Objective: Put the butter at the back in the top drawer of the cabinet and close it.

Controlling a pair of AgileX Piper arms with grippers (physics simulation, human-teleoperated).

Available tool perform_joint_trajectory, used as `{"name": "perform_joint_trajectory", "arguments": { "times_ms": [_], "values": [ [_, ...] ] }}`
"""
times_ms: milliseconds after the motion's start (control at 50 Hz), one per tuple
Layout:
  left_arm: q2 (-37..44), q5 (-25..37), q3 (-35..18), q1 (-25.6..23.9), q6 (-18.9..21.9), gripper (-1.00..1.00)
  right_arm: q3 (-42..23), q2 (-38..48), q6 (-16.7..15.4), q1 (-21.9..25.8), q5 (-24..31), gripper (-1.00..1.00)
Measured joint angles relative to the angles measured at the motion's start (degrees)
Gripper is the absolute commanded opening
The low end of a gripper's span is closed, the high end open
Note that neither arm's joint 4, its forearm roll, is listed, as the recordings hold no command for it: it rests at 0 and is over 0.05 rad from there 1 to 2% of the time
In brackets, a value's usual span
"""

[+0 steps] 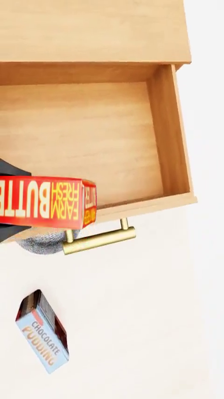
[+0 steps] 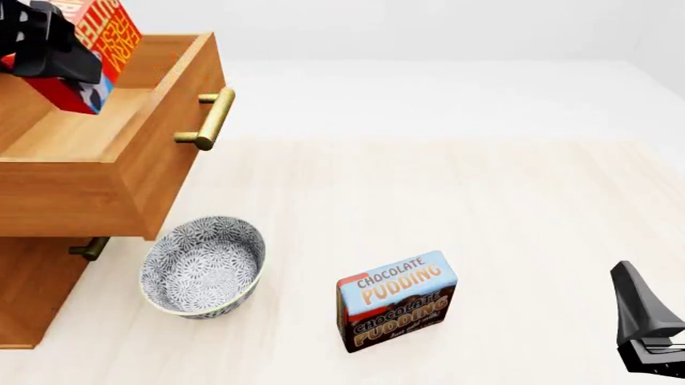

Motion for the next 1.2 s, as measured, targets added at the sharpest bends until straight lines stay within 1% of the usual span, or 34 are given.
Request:
{"name": "perform_joint_trajectory", "arguments": {
  "times_ms": [240, 540, 1200],
  "values": [
    [-0.77, 0.0, 0.63, 3.09, 0.68, -1.0, 0.0, 0.0, 0.0, 0.0, 0.0, 1.0],
    [-0.25, 0.0, 0.75, 5.56, 1.52, -1.0, 0.0, 0.0, 0.0, 0.0, 0.0, 1.0],
    [3.48, 0.0, 0.05, 7.23, 2.34, -1.0, 0.0, 0.0, 0.0, 0.0, 0.0, 1.0]
  ]
}}
